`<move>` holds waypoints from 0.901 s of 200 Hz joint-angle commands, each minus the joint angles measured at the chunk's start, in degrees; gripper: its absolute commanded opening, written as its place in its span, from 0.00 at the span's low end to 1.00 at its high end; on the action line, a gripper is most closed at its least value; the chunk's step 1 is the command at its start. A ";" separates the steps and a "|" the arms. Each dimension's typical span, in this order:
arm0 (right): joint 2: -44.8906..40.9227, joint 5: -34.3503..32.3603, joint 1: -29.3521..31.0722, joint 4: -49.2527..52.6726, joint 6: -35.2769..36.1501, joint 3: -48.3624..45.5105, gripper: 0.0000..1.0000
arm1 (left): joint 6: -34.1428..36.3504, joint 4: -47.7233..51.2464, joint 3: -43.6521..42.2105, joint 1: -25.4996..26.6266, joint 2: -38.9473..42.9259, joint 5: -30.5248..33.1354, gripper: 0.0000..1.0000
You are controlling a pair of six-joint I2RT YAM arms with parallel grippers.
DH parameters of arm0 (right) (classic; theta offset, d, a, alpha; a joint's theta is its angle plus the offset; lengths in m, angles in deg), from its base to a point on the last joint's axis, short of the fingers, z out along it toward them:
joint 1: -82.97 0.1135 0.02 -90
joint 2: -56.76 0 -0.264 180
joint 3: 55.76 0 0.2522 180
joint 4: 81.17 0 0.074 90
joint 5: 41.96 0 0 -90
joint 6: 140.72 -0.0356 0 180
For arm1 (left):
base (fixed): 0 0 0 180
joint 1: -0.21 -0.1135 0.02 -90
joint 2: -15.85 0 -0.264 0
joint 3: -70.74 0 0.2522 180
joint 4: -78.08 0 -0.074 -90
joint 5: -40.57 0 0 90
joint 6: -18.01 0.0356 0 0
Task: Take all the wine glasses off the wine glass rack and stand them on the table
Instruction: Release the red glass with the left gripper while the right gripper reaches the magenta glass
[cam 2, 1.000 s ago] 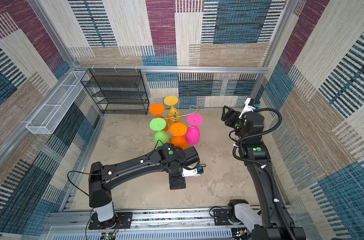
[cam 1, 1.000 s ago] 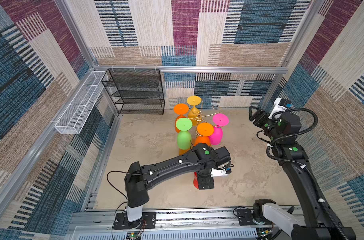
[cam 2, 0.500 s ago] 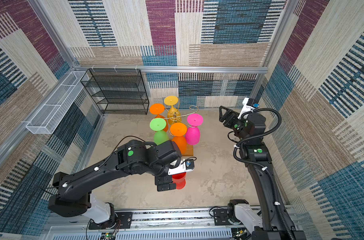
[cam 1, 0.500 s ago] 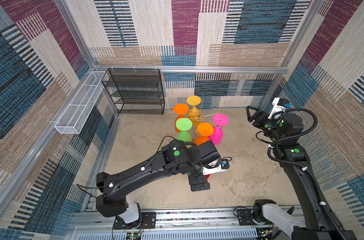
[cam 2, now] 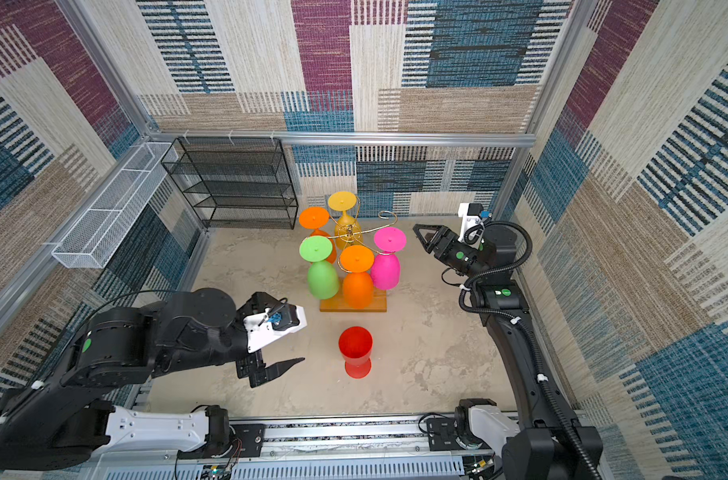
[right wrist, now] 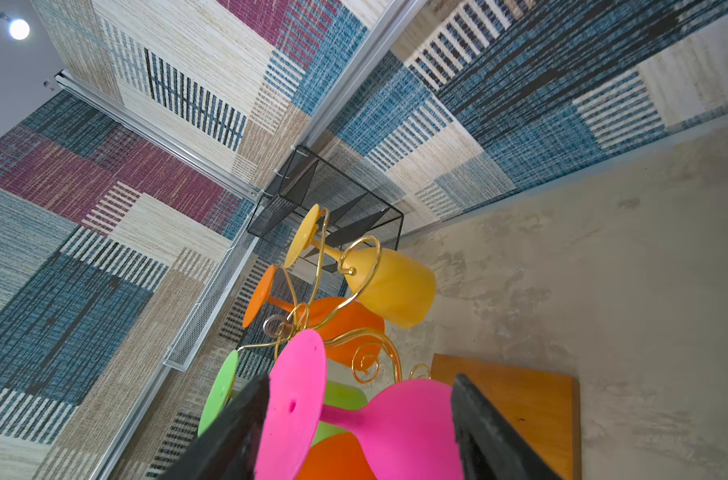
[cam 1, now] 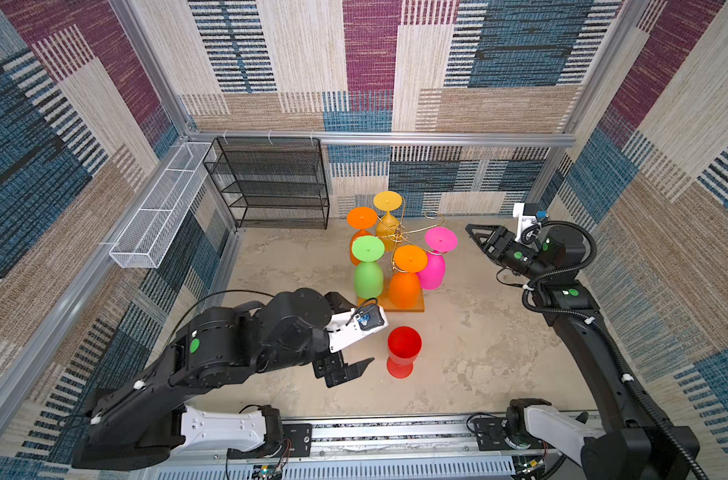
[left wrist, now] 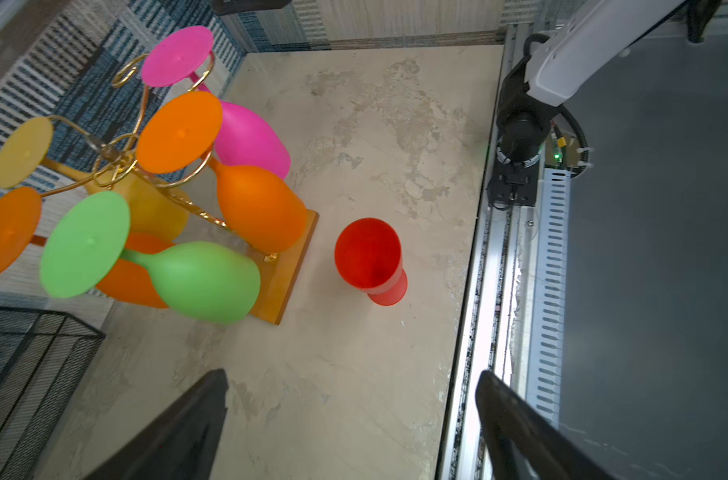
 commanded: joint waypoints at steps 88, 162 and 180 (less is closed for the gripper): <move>3.48 2.32 6.24 -2.82 -0.48 2.36 0.66 | 2.80 -19.71 -6.76 -0.33 2.87 16.82 0.98; 4.27 2.66 6.69 -2.76 -0.49 2.80 0.40 | 3.37 -21.36 -8.46 -0.81 3.44 17.31 0.99; 4.28 2.75 6.78 -2.50 -0.36 2.98 0.34 | 3.62 -21.67 -8.71 -0.86 3.61 17.17 0.98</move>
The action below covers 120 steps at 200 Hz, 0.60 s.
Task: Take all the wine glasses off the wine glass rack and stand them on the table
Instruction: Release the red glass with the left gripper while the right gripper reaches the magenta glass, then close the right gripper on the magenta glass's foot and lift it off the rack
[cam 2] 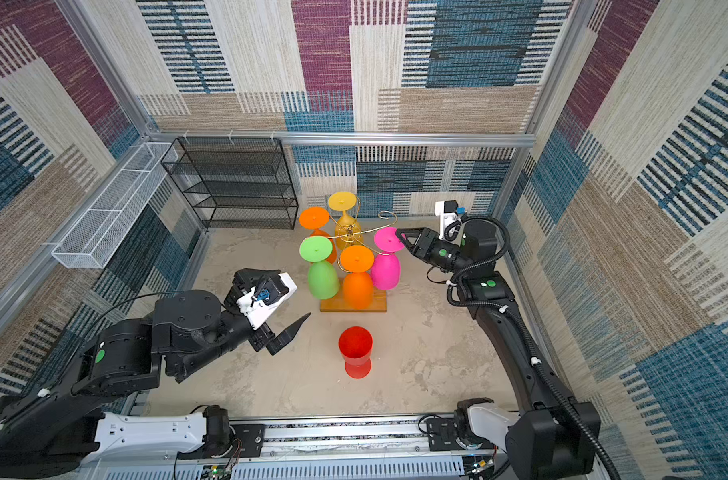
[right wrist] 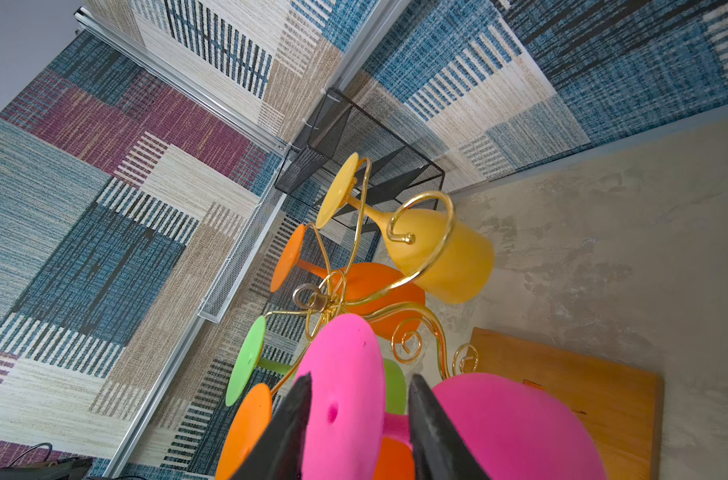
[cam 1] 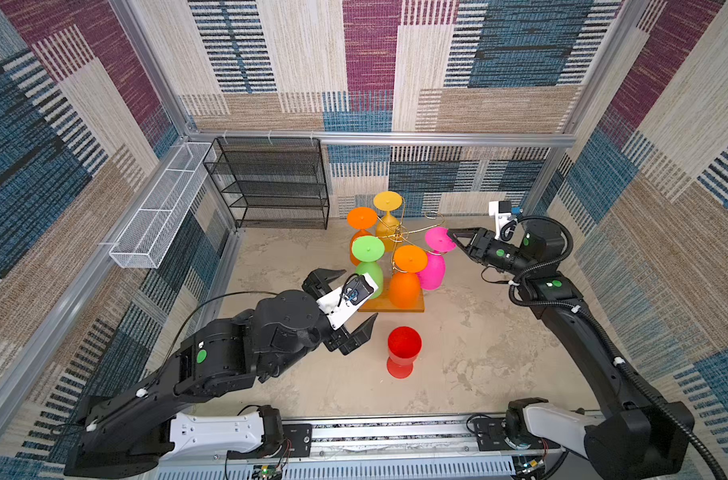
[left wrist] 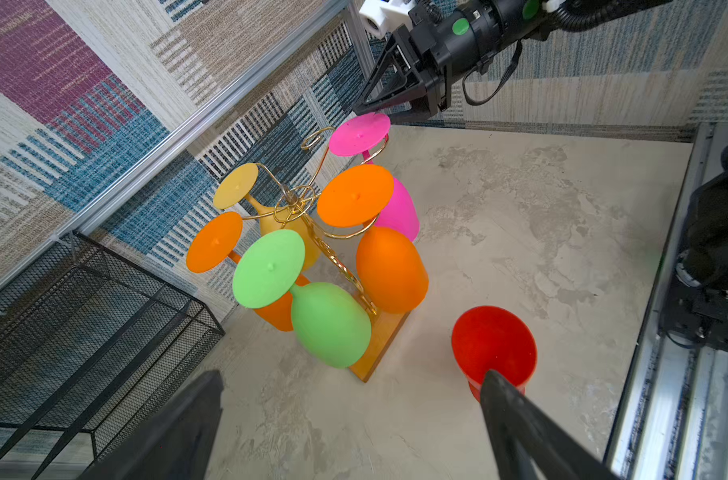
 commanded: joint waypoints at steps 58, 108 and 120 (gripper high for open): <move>0.18 2.03 0.18 -0.57 0.56 1.20 0.17 | 1.82 -2.61 -1.21 -0.33 0.28 0.04 0.99; -0.42 2.75 0.18 -0.51 -0.17 1.83 0.03 | 1.64 -1.84 -1.36 -0.57 0.18 -0.62 0.98; -0.70 3.16 0.18 -1.23 -0.90 1.53 0.00 | 1.56 -1.87 -1.49 -0.63 0.22 -0.54 0.99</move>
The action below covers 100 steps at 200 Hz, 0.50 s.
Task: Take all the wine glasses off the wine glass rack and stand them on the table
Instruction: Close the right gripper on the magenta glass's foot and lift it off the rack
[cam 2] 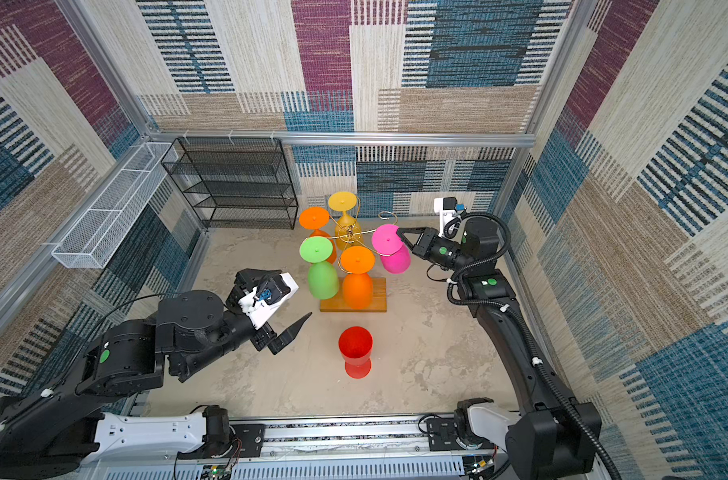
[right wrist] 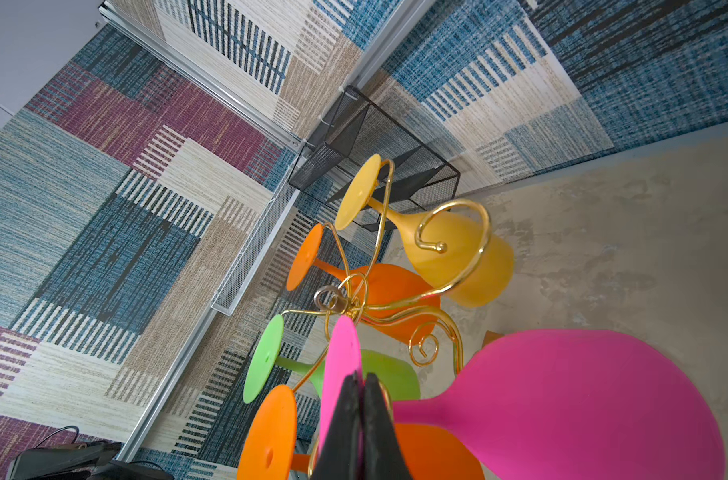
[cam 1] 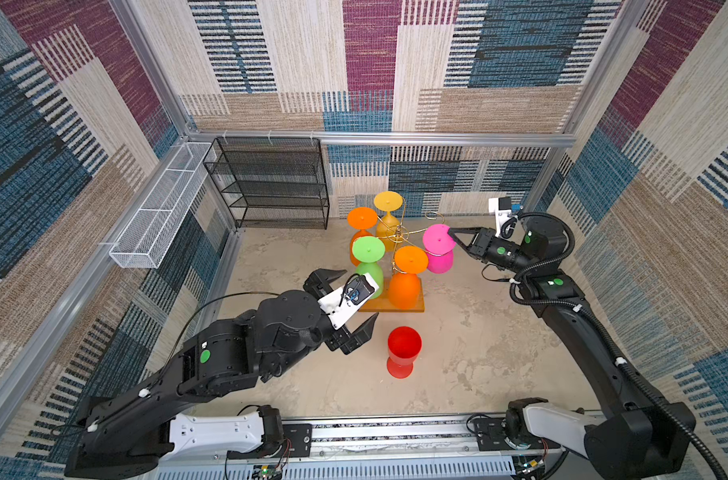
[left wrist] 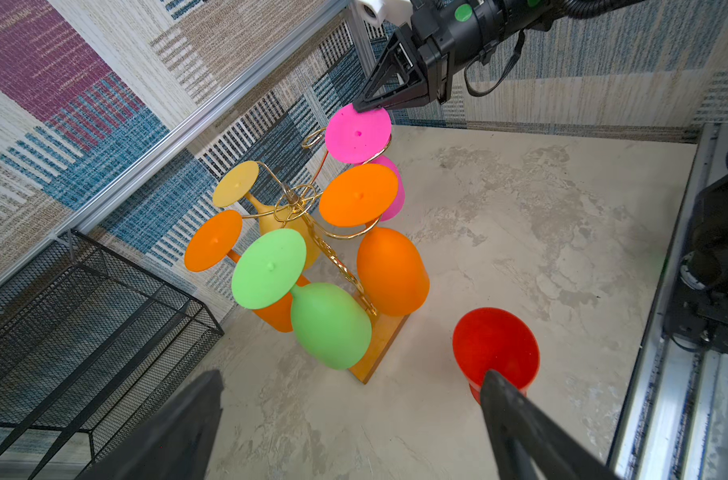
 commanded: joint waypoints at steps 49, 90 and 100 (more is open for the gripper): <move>-1.23 4.42 -0.02 -5.37 -4.53 -0.67 0.00 | 1.01 -0.72 -0.79 -0.27 0.28 -0.36 0.98; -2.00 6.72 -0.87 -8.70 -7.60 -1.23 0.00 | 0.84 -0.81 -1.54 -0.43 0.96 -0.45 0.98; -2.35 7.07 -1.28 -9.31 -8.29 -1.52 0.00 | 0.71 -0.76 -1.63 -0.42 1.07 -0.45 0.98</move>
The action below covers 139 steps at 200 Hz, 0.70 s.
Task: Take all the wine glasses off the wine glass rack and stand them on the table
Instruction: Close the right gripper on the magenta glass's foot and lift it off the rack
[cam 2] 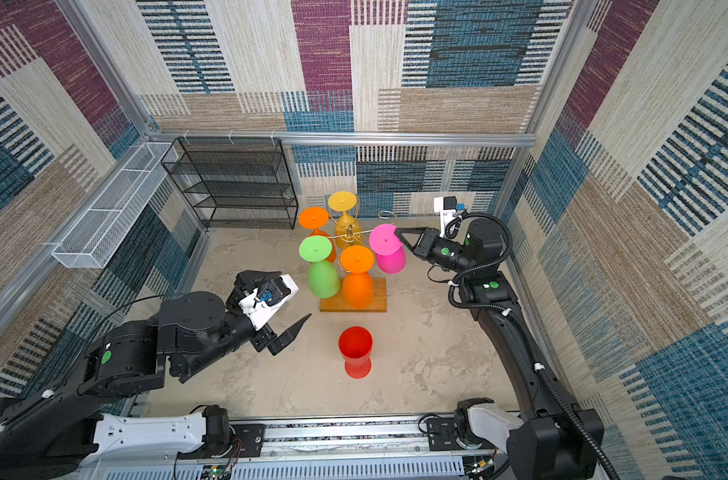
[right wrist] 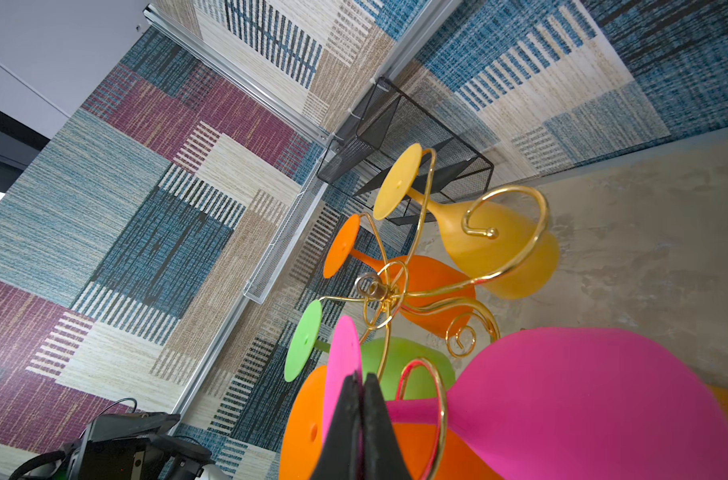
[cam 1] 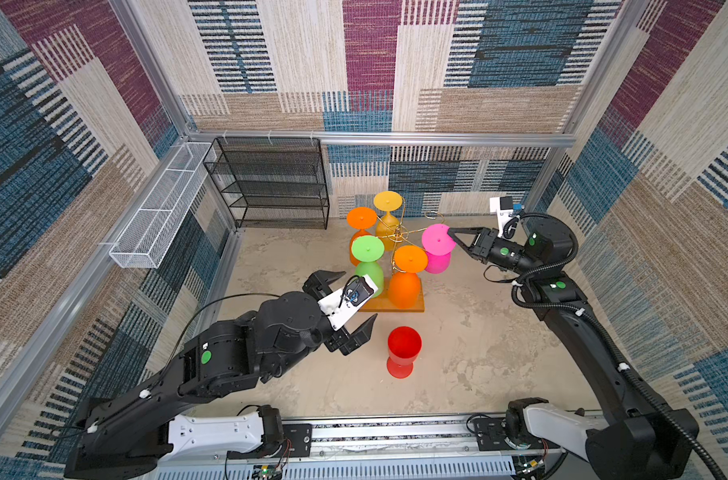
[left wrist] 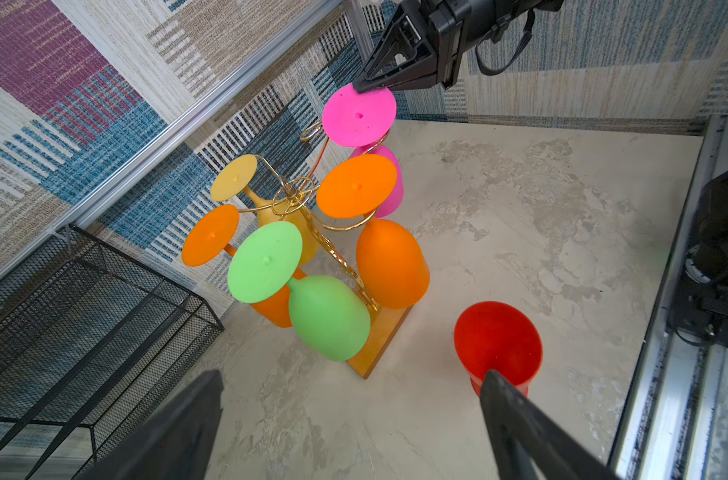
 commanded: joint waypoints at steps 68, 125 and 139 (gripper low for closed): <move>-3.31 3.11 -1.78 -2.25 -2.08 -1.44 0.00 | 1.00 -1.06 -0.76 -0.49 0.15 -1.19 0.99; -4.23 4.62 -1.30 -1.78 -2.40 -1.62 0.00 | 0.99 -1.30 -0.93 -0.71 0.13 -2.00 0.99; -3.89 4.63 -0.75 -1.85 -2.52 -1.44 0.00 | 0.95 -1.22 -0.93 -0.75 0.13 -2.05 0.98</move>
